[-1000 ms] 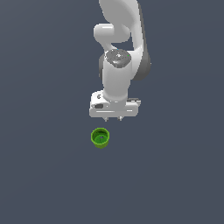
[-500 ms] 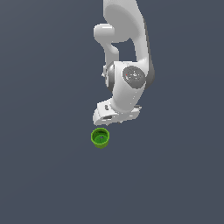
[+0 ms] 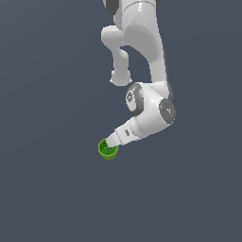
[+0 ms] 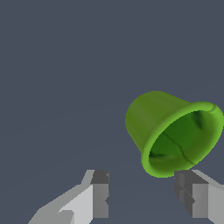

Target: Pick up the object and move it to a goal position.

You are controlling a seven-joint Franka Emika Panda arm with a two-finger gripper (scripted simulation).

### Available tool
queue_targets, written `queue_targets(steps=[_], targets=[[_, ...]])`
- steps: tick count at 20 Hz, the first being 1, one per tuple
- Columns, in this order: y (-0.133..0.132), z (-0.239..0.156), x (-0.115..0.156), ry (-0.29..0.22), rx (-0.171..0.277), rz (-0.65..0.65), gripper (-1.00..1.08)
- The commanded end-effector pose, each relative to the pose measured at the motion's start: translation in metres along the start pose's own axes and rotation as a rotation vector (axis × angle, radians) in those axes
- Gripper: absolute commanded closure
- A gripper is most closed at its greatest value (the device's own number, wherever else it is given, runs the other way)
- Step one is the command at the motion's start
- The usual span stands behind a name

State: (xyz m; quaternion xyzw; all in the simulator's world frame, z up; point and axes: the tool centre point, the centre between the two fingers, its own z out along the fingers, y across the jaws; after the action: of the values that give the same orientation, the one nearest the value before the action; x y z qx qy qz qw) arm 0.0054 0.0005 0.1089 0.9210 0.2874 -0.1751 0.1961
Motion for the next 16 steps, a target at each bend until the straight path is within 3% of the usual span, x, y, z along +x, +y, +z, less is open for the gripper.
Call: queue_targets(steps=[1, 9, 16], targets=[[0.002, 0.006, 0.002, -0.055, -0.051, -0.061, -0.20], [0.007, 0.014, 0.007, -0.168, -0.152, -0.173, -0.20], [0.008, 0.016, 0.008, -0.189, -0.171, -0.194, -0.20]])
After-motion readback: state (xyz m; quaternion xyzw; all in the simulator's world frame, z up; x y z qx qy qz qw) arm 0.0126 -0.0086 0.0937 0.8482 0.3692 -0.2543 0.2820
